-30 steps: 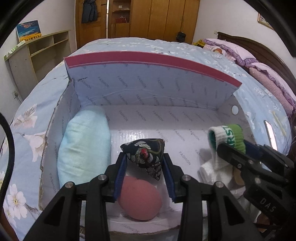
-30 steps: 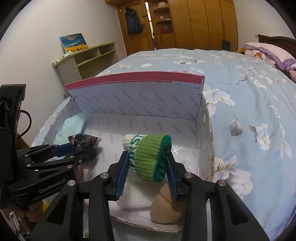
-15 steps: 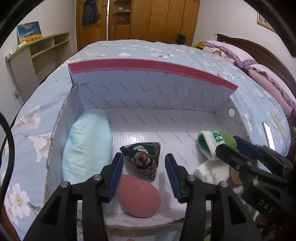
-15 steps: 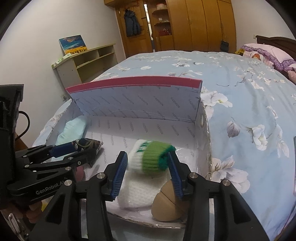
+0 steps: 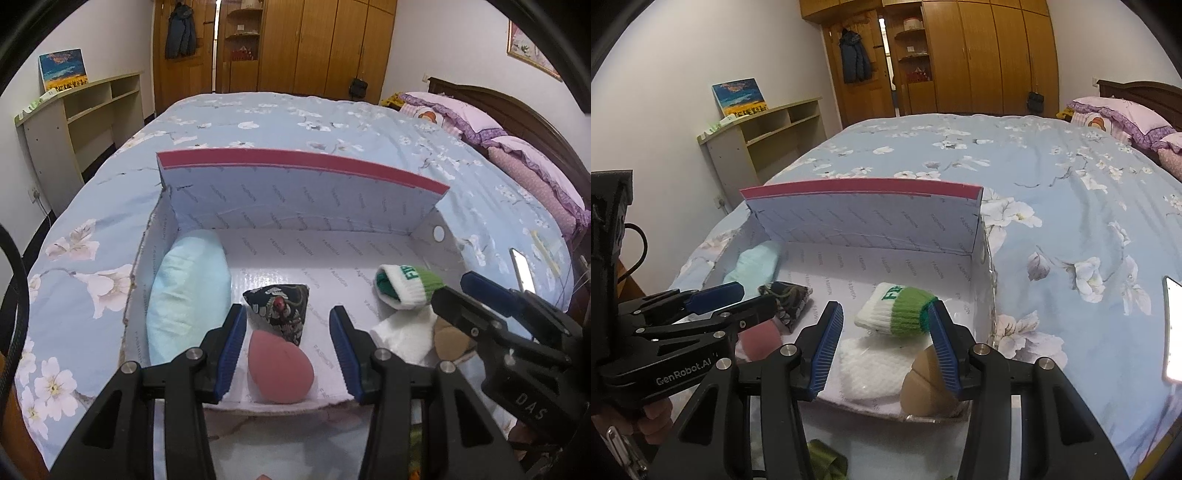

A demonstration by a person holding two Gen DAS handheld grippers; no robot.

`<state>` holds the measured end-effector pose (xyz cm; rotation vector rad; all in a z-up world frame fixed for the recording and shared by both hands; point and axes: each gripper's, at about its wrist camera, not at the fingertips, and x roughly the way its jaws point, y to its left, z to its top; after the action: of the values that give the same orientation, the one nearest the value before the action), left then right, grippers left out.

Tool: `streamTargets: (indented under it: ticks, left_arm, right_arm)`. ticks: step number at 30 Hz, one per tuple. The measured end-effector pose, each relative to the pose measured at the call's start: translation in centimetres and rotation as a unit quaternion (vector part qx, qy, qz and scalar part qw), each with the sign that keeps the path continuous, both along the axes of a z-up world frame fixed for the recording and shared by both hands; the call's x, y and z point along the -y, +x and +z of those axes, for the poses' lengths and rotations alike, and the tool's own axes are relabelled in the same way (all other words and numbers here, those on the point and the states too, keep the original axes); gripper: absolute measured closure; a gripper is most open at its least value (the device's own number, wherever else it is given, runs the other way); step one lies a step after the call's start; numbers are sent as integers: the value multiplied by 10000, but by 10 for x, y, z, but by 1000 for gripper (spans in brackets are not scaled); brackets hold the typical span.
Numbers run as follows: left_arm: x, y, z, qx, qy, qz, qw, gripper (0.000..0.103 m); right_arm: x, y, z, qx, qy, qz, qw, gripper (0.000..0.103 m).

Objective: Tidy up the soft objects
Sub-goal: 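Open both tools to drop the pouch and sock into the box, then withdraw both tools from the box toward the remaining items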

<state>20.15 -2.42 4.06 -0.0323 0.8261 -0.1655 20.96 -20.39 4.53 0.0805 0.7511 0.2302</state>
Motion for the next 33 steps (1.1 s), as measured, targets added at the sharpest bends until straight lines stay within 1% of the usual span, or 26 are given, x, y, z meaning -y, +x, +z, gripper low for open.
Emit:
streamTargets:
  ticks: [17, 20, 28, 33]
  left_arm:
    - [-9, -39, 18, 84, -14, 59, 9999, 54]
    - [-11, -50, 20, 116, -18, 82, 9999, 54]
    - [-18, -75, 25, 123, 14, 119, 9999, 54]
    - [-24, -90, 25, 120, 11, 189, 9997, 54]
  right_arm:
    - [-4, -40, 15, 54, 58, 7, 10000, 54]
    - [-4, -40, 15, 53, 53, 1, 10000, 54]
    - [-8, -72, 16, 68, 60, 12, 10000, 54]
    - [-10, -85, 20, 94, 57, 18, 9999, 54]
